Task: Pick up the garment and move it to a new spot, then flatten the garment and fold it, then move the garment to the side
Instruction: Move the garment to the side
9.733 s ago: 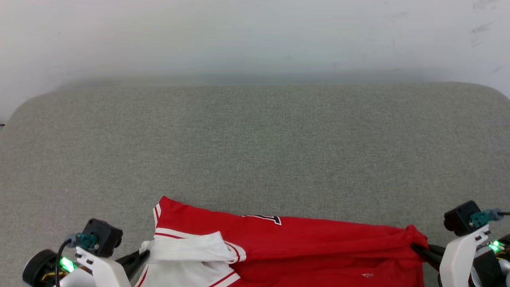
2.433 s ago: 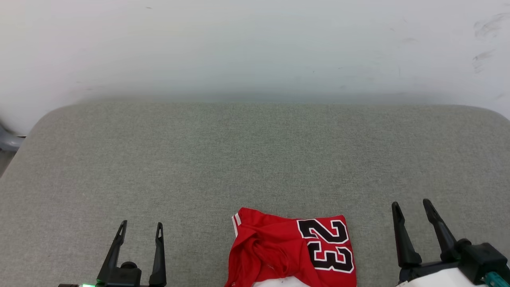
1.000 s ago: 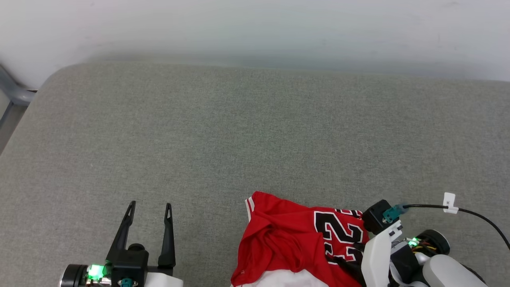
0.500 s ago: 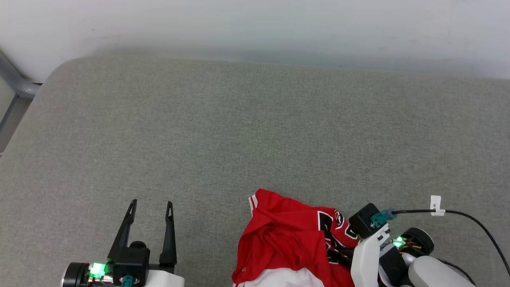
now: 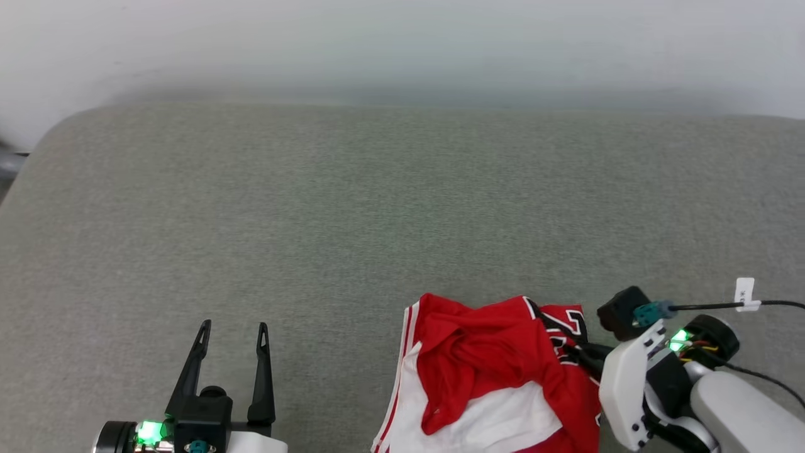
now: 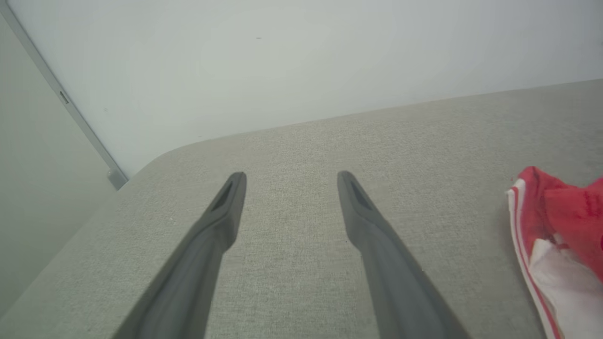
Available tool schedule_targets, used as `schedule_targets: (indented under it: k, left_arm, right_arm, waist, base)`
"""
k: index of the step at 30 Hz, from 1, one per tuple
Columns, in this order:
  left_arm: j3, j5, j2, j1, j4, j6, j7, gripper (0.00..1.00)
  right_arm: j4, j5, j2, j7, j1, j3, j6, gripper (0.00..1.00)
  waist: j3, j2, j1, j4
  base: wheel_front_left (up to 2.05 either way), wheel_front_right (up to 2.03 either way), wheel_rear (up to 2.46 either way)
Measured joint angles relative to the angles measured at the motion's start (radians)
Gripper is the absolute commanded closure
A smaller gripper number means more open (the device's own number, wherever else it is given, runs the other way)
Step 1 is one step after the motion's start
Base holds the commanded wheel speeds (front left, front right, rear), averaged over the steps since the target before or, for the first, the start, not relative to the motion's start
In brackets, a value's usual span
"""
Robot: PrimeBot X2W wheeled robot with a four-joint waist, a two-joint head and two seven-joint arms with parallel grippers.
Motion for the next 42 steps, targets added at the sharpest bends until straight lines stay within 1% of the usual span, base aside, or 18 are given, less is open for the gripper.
schedule_targets:
  k: [4, 7, 16, 22, 25, 28, 32, 37, 42]
  left_arm:
    - [-0.001, 0.000, -0.002, 0.002, -0.008, 0.000, -0.001, 0.00]
    - [-0.002, 0.002, -0.001, -0.007, -0.011, -0.001, -0.001, 0.00]
    - [0.008, 0.009, 0.017, -0.033, -0.023, -0.006, -0.001, 0.00]
    - [0.010, 0.010, 0.023, -0.053, -0.032, -0.006, -0.001, 0.00]
    - [0.004, 0.015, 0.027, -0.073, -0.036, -0.010, -0.001, 0.00]
    - [-0.004, 0.019, 0.030, -0.097, -0.042, -0.017, -0.001, 0.00]
    - [-0.007, 0.026, 0.035, -0.122, -0.053, -0.017, -0.001, 0.00]
    - [-0.009, 0.029, 0.037, -0.161, -0.085, -0.013, -0.001, 0.00]
    - [-0.008, 0.031, 0.044, -0.192, -0.123, -0.005, -0.001, 0.00]
  right_arm:
    - [-0.016, -0.010, -0.030, 0.005, -0.014, -0.025, 0.000, 1.00]
    - [-0.026, -0.012, -0.037, 0.007, -0.017, -0.043, 0.000, 1.00]
    - [-0.045, -0.072, -0.092, -0.010, -0.060, -0.107, 0.000, 1.00]
    - [-0.034, -0.100, -0.102, -0.027, -0.124, -0.127, 0.000, 1.00]
    - [-0.011, -0.132, -0.103, -0.038, -0.170, -0.124, 0.000, 1.00]
    - [0.025, -0.154, -0.118, -0.051, -0.220, -0.130, 0.000, 1.00]
    - [0.084, -0.199, -0.179, -0.081, -0.307, -0.162, 0.000, 1.00]
    - [0.166, -0.213, -0.255, -0.093, -0.378, -0.221, 0.000, 1.00]
    - [0.260, -0.221, -0.320, -0.105, -0.432, -0.305, 0.000, 1.00]
  waist:
    - [0.009, 0.0000, 0.0000, -0.049]
    - [0.020, 0.0000, 0.0000, -0.092]
    - [0.056, 0.0000, 0.0000, -0.215]
    - [0.099, 0.0000, 0.0000, -0.264]
    - [0.128, 0.0000, 0.0000, -0.269]
    - [0.156, 0.0000, 0.0001, -0.262]
    - [0.199, 0.0000, 0.0000, -0.240]
    - [0.268, 0.0000, 0.0000, -0.209]
    - [0.341, 0.0000, 0.0000, -0.181]
  base:
    - [0.00, 0.00, 0.00]
    - [0.00, 0.00, 0.00]
    - [0.00, 0.00, 0.00]
    - [0.00, 0.00, 0.00]
    - [0.00, 0.00, 0.00]
    - [0.00, 0.00, 0.00]
    - [0.00, 0.00, 0.00]
    - [0.00, 0.00, 0.00]
    - [0.00, 0.00, 0.00]
